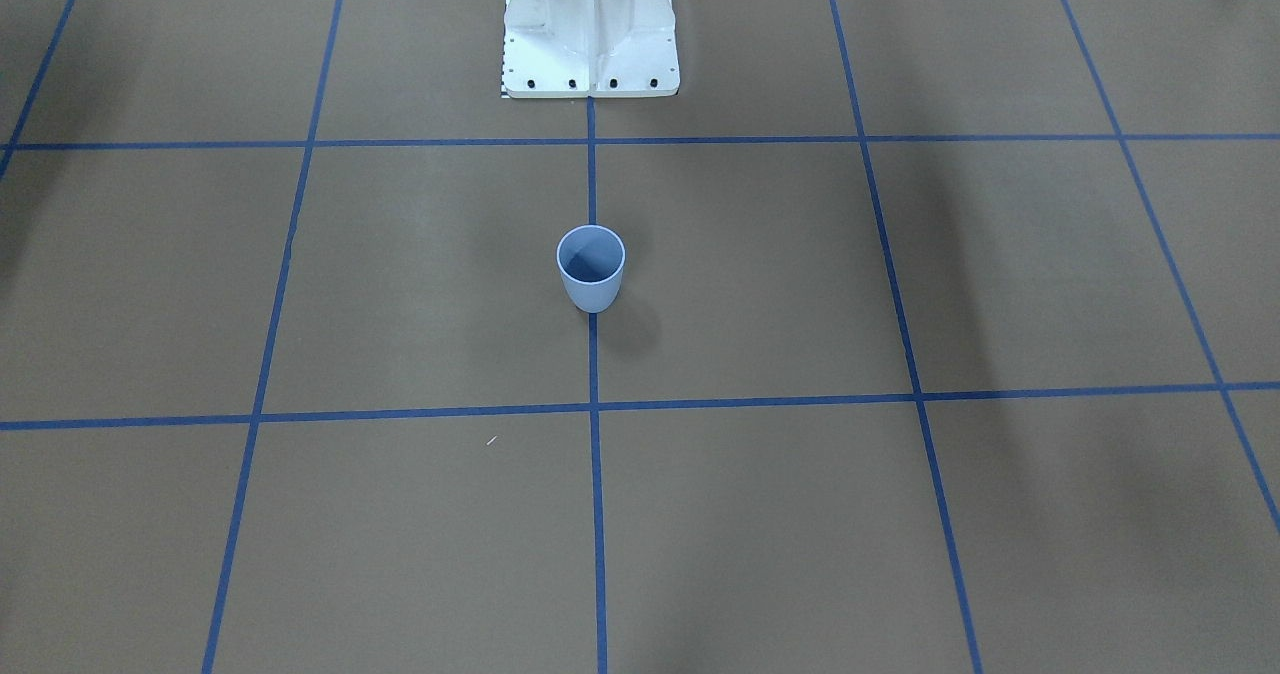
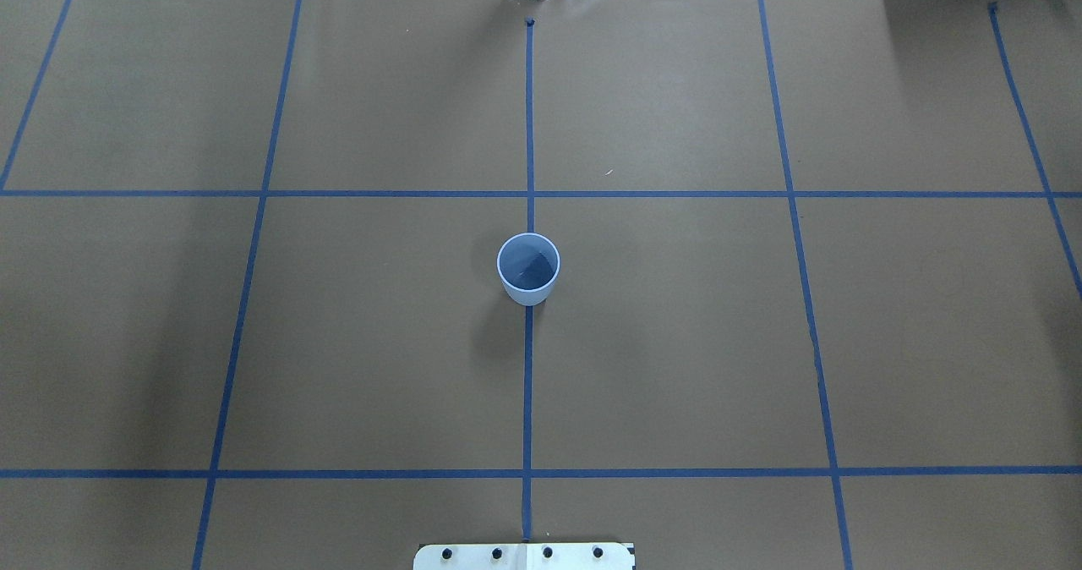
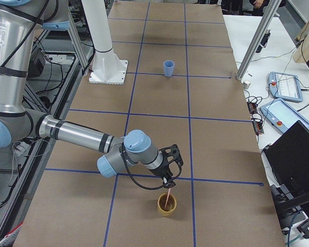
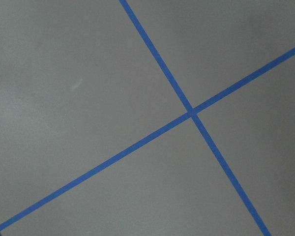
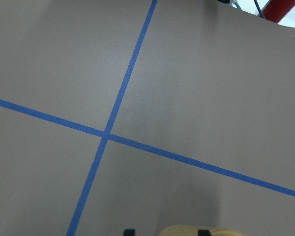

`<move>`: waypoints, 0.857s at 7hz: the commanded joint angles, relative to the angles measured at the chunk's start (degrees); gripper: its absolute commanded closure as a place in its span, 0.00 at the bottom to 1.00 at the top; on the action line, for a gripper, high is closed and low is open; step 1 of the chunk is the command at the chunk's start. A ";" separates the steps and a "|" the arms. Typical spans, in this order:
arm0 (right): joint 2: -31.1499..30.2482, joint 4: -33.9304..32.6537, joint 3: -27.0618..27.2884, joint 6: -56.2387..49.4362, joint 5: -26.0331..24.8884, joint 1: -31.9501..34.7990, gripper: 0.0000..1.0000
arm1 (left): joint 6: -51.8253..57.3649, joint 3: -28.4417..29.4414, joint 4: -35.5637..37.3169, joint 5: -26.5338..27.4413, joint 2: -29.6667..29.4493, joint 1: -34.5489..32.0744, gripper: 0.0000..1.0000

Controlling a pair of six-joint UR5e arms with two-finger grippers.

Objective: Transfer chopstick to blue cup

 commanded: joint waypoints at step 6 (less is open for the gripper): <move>-0.75 0.02 0.06 -0.95 -1.34 0.25 1.00 | -0.18 -0.19 -0.44 0.00 -0.10 0.09 0.02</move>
